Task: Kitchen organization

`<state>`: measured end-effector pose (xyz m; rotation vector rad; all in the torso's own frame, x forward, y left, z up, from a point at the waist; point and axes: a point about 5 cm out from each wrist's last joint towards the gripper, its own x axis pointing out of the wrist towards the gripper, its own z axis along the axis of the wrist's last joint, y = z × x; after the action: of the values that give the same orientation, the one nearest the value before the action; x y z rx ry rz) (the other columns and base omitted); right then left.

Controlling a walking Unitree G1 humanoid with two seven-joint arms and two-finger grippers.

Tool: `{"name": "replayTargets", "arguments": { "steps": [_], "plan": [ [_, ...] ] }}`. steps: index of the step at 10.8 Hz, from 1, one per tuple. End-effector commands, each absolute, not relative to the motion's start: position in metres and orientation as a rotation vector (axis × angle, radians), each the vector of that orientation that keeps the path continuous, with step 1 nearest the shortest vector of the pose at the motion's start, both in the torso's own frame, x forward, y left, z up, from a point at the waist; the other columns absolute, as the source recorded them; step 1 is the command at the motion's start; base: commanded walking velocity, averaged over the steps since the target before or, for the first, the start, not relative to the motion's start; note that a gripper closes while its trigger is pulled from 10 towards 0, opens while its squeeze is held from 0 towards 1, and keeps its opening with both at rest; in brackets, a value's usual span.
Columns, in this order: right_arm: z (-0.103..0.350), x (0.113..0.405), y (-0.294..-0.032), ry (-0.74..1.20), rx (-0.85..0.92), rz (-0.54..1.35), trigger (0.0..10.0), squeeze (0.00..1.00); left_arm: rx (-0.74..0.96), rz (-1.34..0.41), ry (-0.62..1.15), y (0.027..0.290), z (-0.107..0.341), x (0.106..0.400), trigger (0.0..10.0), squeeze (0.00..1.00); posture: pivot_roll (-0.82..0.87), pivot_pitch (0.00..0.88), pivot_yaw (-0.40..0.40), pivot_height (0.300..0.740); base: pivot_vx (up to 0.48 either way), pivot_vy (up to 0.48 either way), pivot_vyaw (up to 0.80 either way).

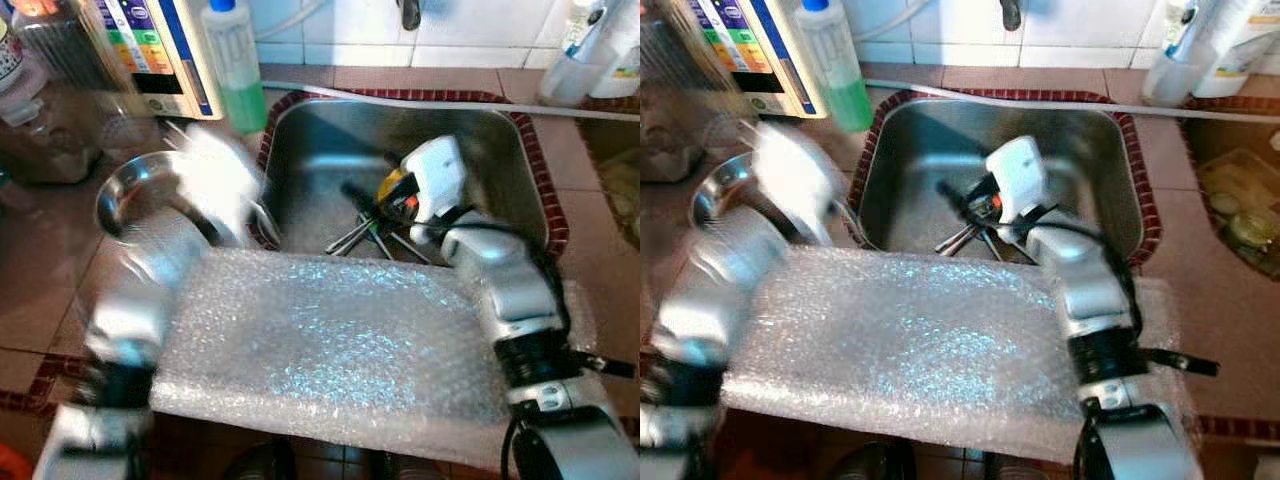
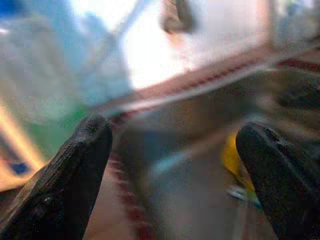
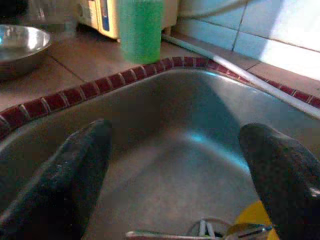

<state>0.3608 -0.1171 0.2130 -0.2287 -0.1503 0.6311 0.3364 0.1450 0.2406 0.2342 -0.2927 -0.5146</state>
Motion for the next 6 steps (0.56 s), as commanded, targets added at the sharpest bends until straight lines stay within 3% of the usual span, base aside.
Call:
{"name": "replayTargets", "arguments": {
  "steps": [1,2,3,4,5,6],
  "plan": [
    [0.2192,0.3583,-0.1134,-0.179,-0.228,0.641,10.0,1.00,0.227,-0.507,-0.246,0.1458,0.2271,0.3357,10.0,0.00,-0.07,0.258,0.081,0.740,0.000,0.000,0.00],
    [0.2191,0.3578,-0.1127,-0.179,-0.224,0.643,10.0,0.77,0.229,-0.506,-0.247,0.1456,0.2268,0.3359,10.0,0.00,-0.08,0.259,0.082,0.740,0.000,0.000,0.00],
    [0.2190,0.3570,-0.1126,-0.179,-0.220,0.641,10.0,0.75,0.225,-0.501,-0.249,0.1456,0.2274,0.3369,10.0,0.00,-0.07,0.260,0.084,0.740,0.000,0.000,0.00],
    [0.2192,0.3572,-0.1133,-0.178,-0.218,0.637,10.0,0.60,0.224,-0.495,-0.250,0.1461,0.2283,0.3378,10.0,0.00,-0.07,0.261,0.085,0.740,0.000,0.000,0.00],
    [0.2195,0.3571,-0.1137,-0.180,-0.215,0.634,10.0,0.36,0.220,-0.481,-0.254,0.1481,0.2289,0.3381,10.0,0.00,-0.07,0.262,0.087,0.740,0.000,0.000,0.00],
    [0.2205,0.3570,-0.1137,-0.186,-0.209,0.629,10.0,0.35,0.198,-0.442,-0.257,0.1532,0.2302,0.3393,10.0,0.00,-0.07,0.262,0.089,0.740,0.000,0.000,0.00]
  ]
}}
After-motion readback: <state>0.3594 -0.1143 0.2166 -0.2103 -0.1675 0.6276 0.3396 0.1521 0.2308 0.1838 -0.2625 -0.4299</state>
